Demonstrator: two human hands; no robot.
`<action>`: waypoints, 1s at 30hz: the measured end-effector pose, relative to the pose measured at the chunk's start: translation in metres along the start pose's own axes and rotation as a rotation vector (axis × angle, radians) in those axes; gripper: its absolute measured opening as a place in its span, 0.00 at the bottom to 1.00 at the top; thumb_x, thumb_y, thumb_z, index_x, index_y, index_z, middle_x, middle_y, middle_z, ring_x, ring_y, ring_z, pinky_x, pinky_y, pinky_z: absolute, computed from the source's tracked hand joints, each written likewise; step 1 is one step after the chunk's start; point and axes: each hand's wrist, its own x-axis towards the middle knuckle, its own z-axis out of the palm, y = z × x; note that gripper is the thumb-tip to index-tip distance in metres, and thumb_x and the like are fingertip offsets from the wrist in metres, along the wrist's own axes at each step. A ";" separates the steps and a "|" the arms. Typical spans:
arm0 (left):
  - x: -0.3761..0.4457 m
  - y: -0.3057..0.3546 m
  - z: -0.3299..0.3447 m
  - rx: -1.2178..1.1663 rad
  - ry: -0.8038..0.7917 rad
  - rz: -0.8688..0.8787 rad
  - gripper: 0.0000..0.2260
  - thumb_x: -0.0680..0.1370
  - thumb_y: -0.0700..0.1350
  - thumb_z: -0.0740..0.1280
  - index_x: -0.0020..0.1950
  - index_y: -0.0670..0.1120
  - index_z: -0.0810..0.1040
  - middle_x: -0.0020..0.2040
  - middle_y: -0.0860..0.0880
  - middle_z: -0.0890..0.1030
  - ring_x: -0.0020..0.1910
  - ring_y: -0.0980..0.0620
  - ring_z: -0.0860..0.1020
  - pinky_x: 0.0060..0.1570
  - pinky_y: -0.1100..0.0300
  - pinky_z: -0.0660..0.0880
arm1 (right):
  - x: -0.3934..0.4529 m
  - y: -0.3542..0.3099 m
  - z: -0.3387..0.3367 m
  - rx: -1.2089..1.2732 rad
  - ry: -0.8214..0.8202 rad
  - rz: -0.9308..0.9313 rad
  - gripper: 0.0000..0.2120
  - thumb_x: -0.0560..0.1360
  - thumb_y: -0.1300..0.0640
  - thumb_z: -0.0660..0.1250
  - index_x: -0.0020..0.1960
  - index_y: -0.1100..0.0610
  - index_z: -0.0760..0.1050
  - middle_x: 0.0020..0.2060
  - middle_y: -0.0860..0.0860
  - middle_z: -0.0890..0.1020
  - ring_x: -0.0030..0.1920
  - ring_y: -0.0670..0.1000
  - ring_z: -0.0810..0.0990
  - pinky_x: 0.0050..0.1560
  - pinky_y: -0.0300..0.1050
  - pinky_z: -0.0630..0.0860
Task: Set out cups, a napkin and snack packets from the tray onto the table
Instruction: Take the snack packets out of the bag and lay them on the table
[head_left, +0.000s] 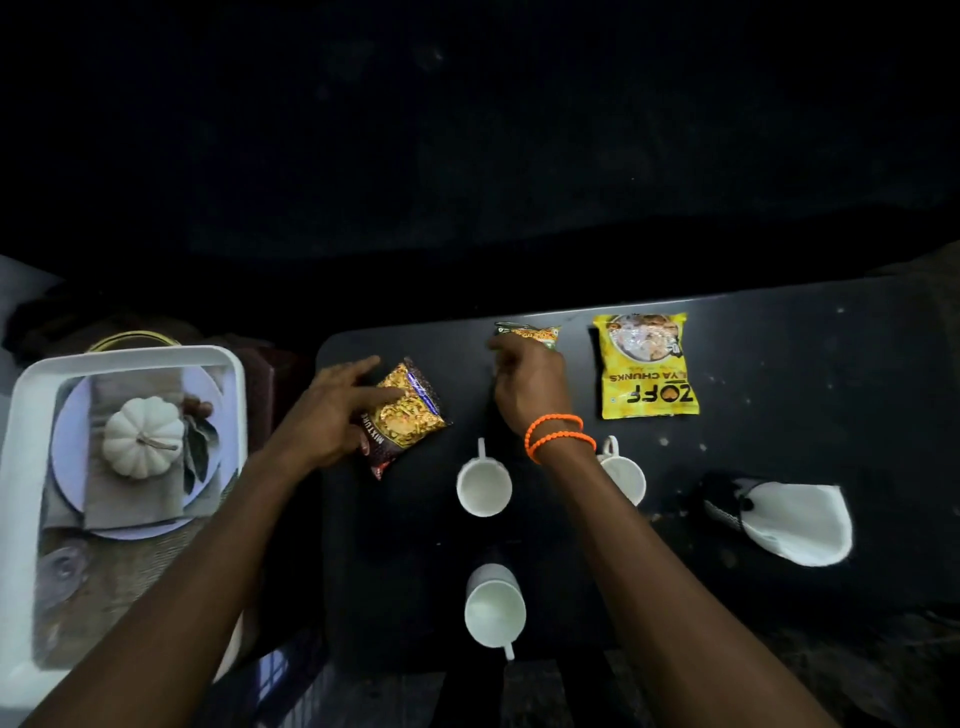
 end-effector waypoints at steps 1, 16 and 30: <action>-0.002 -0.003 0.005 -0.020 -0.019 0.014 0.37 0.71 0.35 0.77 0.77 0.56 0.72 0.83 0.47 0.61 0.80 0.40 0.61 0.78 0.41 0.60 | -0.001 -0.005 0.007 -0.004 -0.041 -0.009 0.20 0.74 0.72 0.63 0.62 0.60 0.83 0.52 0.60 0.86 0.54 0.61 0.84 0.57 0.48 0.80; 0.024 0.045 0.036 -0.382 0.380 -0.258 0.38 0.70 0.43 0.81 0.78 0.51 0.71 0.67 0.44 0.73 0.65 0.44 0.75 0.65 0.55 0.74 | 0.009 -0.024 0.037 -0.070 -0.183 -0.094 0.17 0.75 0.68 0.68 0.61 0.58 0.82 0.55 0.61 0.85 0.55 0.62 0.84 0.56 0.54 0.82; 0.036 0.051 0.029 -0.264 0.273 -0.151 0.40 0.69 0.45 0.82 0.78 0.54 0.71 0.82 0.46 0.64 0.81 0.42 0.59 0.78 0.45 0.60 | 0.008 0.034 -0.016 -0.290 0.019 -0.051 0.21 0.77 0.63 0.69 0.70 0.55 0.78 0.72 0.58 0.75 0.72 0.60 0.71 0.71 0.52 0.71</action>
